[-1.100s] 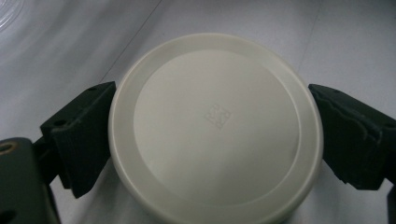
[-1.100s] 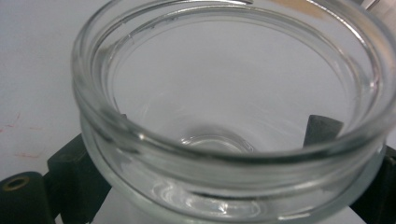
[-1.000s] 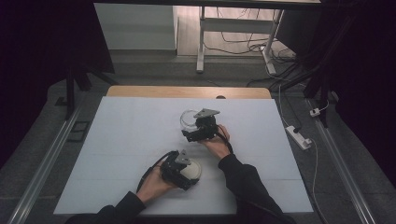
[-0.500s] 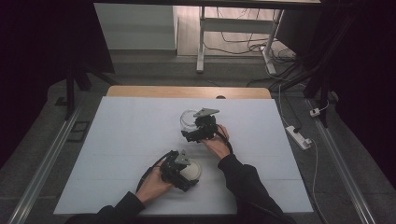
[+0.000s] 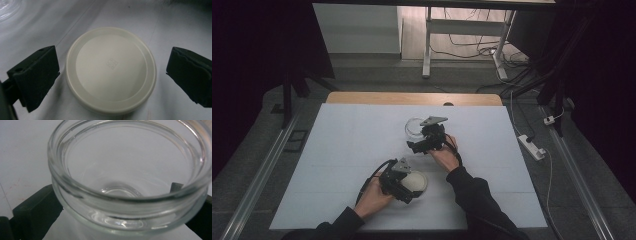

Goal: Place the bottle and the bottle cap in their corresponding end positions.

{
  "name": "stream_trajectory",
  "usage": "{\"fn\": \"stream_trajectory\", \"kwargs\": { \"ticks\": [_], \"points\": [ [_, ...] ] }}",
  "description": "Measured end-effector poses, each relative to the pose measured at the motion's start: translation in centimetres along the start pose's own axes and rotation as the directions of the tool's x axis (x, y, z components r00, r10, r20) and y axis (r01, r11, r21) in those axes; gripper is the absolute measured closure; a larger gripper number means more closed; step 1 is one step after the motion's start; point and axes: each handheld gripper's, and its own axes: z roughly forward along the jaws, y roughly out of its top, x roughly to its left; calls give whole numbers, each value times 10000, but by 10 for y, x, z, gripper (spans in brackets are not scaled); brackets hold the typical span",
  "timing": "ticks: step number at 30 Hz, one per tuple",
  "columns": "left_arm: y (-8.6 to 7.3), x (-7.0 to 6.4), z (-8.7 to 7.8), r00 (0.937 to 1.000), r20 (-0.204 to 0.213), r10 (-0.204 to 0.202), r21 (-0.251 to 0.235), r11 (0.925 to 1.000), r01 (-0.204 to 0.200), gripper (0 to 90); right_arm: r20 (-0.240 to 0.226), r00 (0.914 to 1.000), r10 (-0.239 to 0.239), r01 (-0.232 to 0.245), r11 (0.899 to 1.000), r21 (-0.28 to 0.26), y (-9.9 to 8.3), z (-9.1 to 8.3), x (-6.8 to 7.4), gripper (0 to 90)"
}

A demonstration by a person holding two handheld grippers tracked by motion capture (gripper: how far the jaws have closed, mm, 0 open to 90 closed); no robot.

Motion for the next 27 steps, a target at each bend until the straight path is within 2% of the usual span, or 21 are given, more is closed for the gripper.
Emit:
{"fn": "stream_trajectory", "kwargs": {
  "ticks": [10, 17, 27],
  "points": [
    [-1, 1, -14, 9990, 260, -364, -281, 9989, 371, 0, 238, 9997, 68, -61, 9995, -318, -5, -13, 5, 0],
    [-3, 3, -22, 9982, 402, -439, -329, 9984, 452, 0, 282, 9996, 65, -55, 9993, -359, -9, -20, 9, 0],
    [-9, 6, -33, 9950, 907, -424, -403, 9981, 462, 0, 142, 9999, 4, -1, 9998, -197, -15, -31, 18, 0]
  ]
}}
